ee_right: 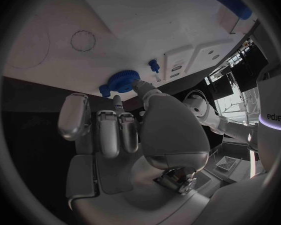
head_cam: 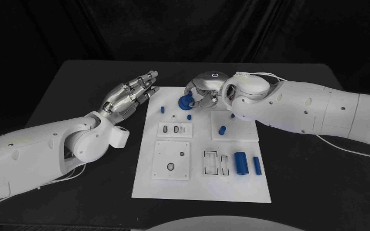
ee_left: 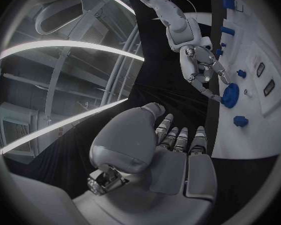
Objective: Assemble the parts on the task board
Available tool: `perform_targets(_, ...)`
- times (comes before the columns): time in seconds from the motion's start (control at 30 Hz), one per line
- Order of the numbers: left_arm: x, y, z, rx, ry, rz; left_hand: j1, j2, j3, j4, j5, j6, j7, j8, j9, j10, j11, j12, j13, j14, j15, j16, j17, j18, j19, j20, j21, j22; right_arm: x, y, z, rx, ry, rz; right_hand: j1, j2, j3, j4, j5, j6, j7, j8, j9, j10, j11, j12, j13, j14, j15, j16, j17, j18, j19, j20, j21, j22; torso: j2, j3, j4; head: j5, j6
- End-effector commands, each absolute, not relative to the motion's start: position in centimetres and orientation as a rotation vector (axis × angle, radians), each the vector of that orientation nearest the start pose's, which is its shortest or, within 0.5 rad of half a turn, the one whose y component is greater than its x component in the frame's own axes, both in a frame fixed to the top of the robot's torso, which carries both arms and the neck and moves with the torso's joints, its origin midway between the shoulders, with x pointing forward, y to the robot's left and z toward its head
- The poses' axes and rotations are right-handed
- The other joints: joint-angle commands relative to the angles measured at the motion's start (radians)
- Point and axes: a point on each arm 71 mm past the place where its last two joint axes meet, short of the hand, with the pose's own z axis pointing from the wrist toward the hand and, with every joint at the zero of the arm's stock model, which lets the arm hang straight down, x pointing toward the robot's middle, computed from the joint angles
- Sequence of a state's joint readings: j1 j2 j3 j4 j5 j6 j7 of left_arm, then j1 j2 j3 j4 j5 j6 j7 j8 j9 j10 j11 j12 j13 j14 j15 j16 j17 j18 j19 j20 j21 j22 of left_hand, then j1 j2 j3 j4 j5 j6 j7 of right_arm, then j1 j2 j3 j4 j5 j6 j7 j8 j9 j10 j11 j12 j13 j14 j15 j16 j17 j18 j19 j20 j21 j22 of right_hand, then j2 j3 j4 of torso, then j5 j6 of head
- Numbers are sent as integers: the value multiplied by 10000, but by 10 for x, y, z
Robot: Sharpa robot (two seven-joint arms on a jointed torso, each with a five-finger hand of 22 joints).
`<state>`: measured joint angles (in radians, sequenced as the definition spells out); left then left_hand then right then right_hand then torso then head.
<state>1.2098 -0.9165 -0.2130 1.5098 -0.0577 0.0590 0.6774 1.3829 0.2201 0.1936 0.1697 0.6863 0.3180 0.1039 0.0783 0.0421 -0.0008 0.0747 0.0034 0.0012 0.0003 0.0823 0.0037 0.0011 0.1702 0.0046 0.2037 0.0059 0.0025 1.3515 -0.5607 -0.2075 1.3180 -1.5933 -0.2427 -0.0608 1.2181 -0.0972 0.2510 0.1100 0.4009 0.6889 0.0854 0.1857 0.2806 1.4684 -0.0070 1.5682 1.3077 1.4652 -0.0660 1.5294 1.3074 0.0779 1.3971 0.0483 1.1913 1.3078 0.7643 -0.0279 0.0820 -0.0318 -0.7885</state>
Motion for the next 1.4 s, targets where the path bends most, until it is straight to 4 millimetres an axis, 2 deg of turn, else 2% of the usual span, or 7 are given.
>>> perform_targets(0.03, 456, 234, -207, -8738, 13830, -19428, -55, -69, 67, -2, -28, -15, 56, 38, 11, 8, 68, -34, -12, -3, 66, -37, -11, 108, 19, 68, -12, 17, 515, -109, -180, -5549, 16321, 5927, -49, 40, -19, -45, -137, -113, -25, -75, -48, 1024, 16, 26, 2631, 876, 24, -57, 2169, 94, -82, 4, -94, 997, 2, -1, 7, -9, -16)
perform_targets(0.27, 455, 236, -207, -8756, 13830, -19410, -55, -69, 67, -2, -28, -15, 56, 38, 11, 8, 68, -34, -12, -3, 66, -37, -11, 108, 19, 68, -12, 17, 513, -115, -173, -5379, 15551, 6297, -66, 99, -37, -35, -296, -34, -47, -45, -80, 1024, -8, 26, 2631, 893, 1, -17, 2210, 80, -41, -12, -47, 1033, 3, 1, -2, 52, 19)
perform_targets(0.4, 455, 240, -207, -8788, 13810, -19326, -65, -61, 94, -3, -34, 5, 73, 47, 14, 8, 85, -34, -12, -3, 83, -37, -11, 108, 22, 79, -10, 19, 509, -129, -153, -5116, 14758, 6494, -148, 170, -81, 44, -383, 239, -33, 71, -96, 1024, -11, 26, 2631, 928, -12, 63, 2288, 47, 55, -32, 84, 1109, 12, 1, 0, 87, 33)
perform_targets(0.8, 454, 241, -207, -8810, 13793, -19270, -80, -71, 118, -8, -39, 40, 84, 64, 20, 8, 96, -34, -12, -3, 101, -37, -11, 108, 30, 93, -4, 24, 482, -205, -110, -3647, 14741, 6172, -88, 128, -279, 111, -1050, 720, -122, 200, -215, 1024, -89, 26, 2631, 1012, -89, 267, 2488, -66, 420, -99, 613, 1378, 4, -2, -30, 57, 24)
perform_targets(1.03, 454, 240, -207, -8805, 13817, -19304, -96, -83, 141, -13, -39, 48, 93, 72, 21, 8, 106, -34, -12, -3, 118, -37, -11, 109, 32, 105, -3, 25, 463, -252, -119, -2803, 14701, 5852, -21, 92, -386, 199, -1296, 884, -199, 196, -286, 1024, -169, 26, 2631, 962, -166, 69, 2290, -185, 697, -176, 1157, 1613, -7, -22, -24, -23, 59)
perform_targets(1.2, 454, 238, -207, -8790, 13839, -19364, -104, -86, 156, -15, -38, 48, 95, 75, 21, 8, 108, -34, -12, -3, 138, -37, -11, 109, 38, 113, 0, 28, 458, -277, -138, -2520, 14923, 5560, 35, 49, -512, 402, -1652, 924, -265, 136, -376, 1024, -230, 26, 2631, 956, -222, 22, 2240, -204, 750, -235, 1241, 1674, 17, 15, -5, -67, 82)
perform_targets(1.4, 454, 238, -207, -8784, 13841, -19397, -111, -87, 169, -17, -39, 47, 97, 77, 21, 8, 109, -34, -12, -3, 152, -37, -11, 109, 39, 119, 1, 28, 458, -295, -154, -2490, 15348, 5067, 133, 27, -557, 483, -1775, 821, -283, 48, -445, 1024, -249, 26, 2631, 947, -239, -18, 2198, -201, 745, -252, 1221, 1682, -21, -1, -36, 42, 55)
